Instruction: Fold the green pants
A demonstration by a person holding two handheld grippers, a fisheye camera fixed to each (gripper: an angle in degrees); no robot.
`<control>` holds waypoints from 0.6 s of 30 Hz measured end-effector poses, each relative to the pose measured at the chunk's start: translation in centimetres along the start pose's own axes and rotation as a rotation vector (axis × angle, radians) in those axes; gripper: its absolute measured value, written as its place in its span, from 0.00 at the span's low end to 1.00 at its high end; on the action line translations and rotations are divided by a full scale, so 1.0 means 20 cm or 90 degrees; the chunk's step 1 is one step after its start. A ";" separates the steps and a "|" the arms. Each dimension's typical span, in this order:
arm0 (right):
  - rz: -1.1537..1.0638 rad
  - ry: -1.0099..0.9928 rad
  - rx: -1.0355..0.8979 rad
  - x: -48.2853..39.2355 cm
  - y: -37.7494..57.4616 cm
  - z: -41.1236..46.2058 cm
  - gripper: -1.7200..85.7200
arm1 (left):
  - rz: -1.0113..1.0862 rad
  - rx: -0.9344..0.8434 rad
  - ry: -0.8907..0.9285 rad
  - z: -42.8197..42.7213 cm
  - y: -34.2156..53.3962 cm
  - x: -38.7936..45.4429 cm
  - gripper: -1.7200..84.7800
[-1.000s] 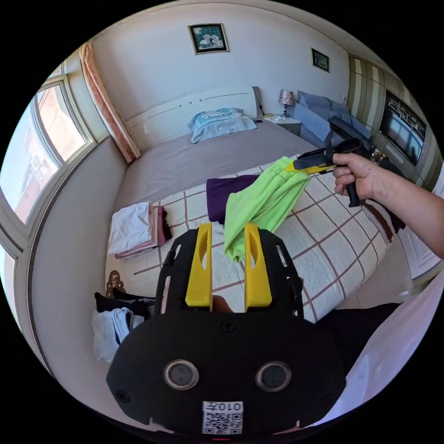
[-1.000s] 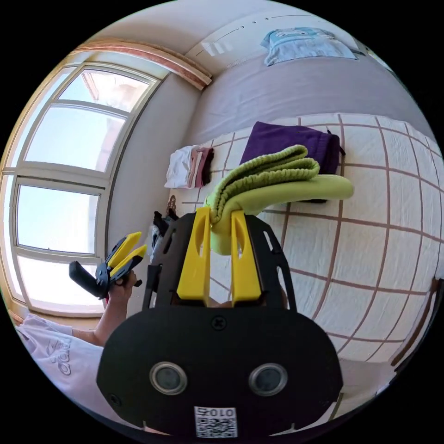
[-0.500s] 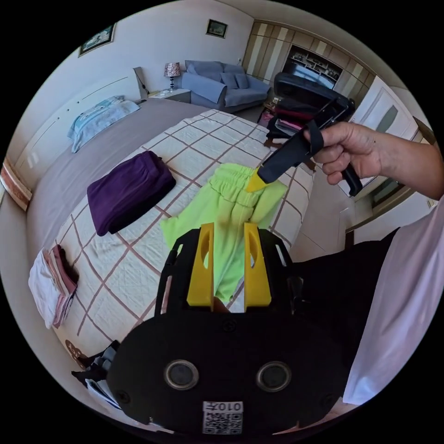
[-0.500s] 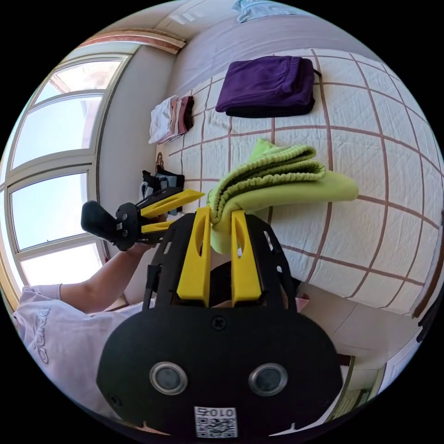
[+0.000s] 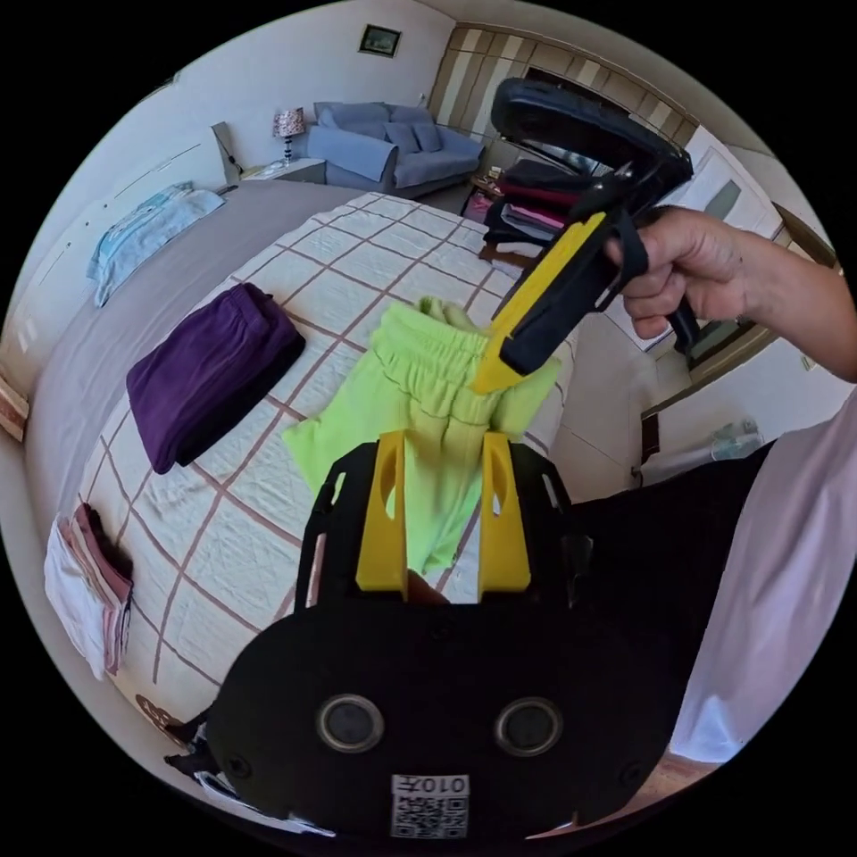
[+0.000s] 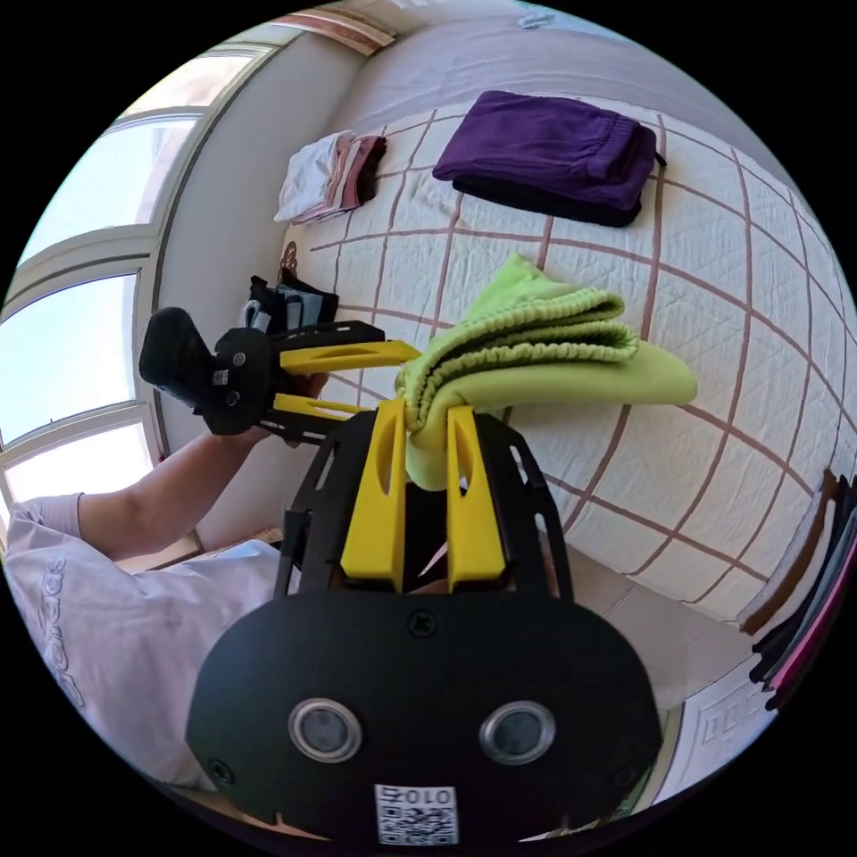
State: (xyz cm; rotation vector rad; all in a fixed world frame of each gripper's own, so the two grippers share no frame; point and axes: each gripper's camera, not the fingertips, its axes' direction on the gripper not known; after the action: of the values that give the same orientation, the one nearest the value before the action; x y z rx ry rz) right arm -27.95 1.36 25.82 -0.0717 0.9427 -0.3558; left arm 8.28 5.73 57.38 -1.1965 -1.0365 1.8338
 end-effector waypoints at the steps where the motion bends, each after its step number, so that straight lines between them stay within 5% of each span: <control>1: 0.000 0.007 -0.007 0.00 -0.01 0.01 0.11 | -0.014 -0.008 0.040 -0.01 -0.01 -0.04 0.12; 6: 0.028 -0.028 -0.009 0.04 -0.02 0.09 0.11 | -0.031 0.002 -0.005 -0.17 -0.01 -0.07 0.08; 11: 0.049 -0.064 0.007 0.14 0.02 0.17 0.09 | -0.253 0.085 0.032 -0.45 0.10 -0.29 0.05; 18: -0.003 -0.016 0.038 0.31 0.02 0.03 0.09 | -0.392 0.141 -0.036 -0.93 0.10 -0.45 0.04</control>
State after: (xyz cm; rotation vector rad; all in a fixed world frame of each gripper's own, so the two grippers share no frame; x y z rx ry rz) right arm -24.15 -0.41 21.27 -0.0238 0.9062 -0.3855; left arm 28.29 1.49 54.26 -0.6035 -1.0528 1.4469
